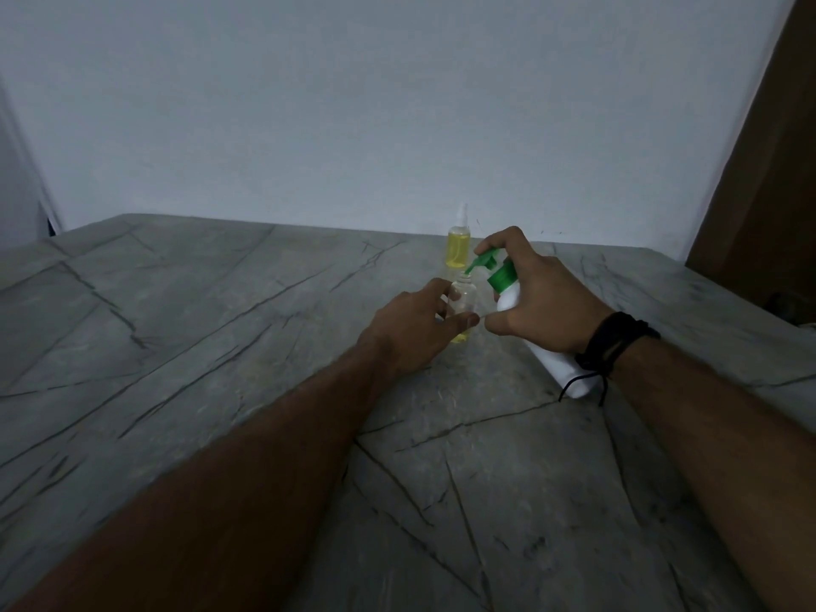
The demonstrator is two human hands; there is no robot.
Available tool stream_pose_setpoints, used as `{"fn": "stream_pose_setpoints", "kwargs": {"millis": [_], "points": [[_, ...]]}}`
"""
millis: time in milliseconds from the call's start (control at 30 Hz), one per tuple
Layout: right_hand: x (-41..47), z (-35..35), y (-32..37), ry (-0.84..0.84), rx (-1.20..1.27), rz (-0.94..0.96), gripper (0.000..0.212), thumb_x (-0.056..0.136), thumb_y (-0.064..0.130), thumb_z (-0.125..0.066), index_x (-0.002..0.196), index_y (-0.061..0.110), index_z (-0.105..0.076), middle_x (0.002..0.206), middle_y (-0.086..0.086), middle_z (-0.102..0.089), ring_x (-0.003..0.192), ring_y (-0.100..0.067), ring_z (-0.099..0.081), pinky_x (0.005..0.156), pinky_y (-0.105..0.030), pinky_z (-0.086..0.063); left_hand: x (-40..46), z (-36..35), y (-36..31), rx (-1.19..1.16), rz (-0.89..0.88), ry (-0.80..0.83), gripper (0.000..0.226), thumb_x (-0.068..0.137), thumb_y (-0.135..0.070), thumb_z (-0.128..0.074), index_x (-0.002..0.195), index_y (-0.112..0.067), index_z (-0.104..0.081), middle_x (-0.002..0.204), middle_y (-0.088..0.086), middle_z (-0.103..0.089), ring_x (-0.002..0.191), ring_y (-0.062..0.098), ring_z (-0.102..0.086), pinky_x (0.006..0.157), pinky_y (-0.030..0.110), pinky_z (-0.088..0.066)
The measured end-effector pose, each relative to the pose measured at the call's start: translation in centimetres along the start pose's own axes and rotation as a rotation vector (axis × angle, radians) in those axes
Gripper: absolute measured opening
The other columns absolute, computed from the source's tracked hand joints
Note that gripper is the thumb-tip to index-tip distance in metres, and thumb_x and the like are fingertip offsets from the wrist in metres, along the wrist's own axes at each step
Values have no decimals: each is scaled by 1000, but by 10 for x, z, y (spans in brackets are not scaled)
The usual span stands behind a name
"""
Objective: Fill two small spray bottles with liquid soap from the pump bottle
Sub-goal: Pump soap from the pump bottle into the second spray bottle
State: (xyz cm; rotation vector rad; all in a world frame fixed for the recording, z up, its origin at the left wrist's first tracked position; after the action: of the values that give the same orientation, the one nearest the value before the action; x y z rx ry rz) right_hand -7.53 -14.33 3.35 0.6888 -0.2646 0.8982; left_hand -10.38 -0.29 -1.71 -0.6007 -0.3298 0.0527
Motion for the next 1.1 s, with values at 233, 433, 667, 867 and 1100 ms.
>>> {"fn": "stream_pose_setpoints", "kwargs": {"millis": [233,433,667,867,1100], "points": [[-2,3,-1,-18,3,2,77,68,12,-79,132,31,-40,78,3,-65,68,-21,-65,64,-36,-54,1,-1,1,1,6,6,51,90,-54,-57,131,-24,-46,127,1,-64,102,17,-63,87,34,-53],[-1,2,0,-12,12,7,72,68,11,-79,128,26,-42,80,6,-63,70,-20,-64,65,-35,-54,0,-1,0,-3,10,10,52,90,-53,-57,131,-24,-47,128,2,-63,103,17,-63,85,31,-51],[-2,2,0,-15,3,18,75,68,11,-79,130,28,-42,79,5,-64,69,-18,-65,64,-34,-53,0,-1,0,-1,-6,-3,51,90,-54,-57,131,-24,-48,127,2,-64,103,17,-63,86,32,-51],[-2,2,-1,-10,0,6,73,68,13,-80,129,27,-42,80,8,-63,70,-18,-65,66,-36,-55,1,-1,2,7,-4,-6,52,90,-55,-57,131,-25,-48,126,0,-64,102,16,-62,83,29,-49],[-1,2,0,-14,-4,15,71,69,13,-80,128,26,-42,81,4,-64,70,-19,-65,67,-40,-56,1,-1,2,2,-5,-11,52,90,-55,-57,130,-25,-48,126,0,-64,101,16,-63,82,29,-50]]}}
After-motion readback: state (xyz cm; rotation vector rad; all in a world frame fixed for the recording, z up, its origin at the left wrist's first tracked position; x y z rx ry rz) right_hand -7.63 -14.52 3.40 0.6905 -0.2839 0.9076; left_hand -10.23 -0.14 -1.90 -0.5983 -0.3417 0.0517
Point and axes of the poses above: each hand's wrist, its own x-axis towards the middle knuckle, its own z-axis out of the back of the hand, y = z × x, the point moved 7 cm from there along x, towards the middle knuckle
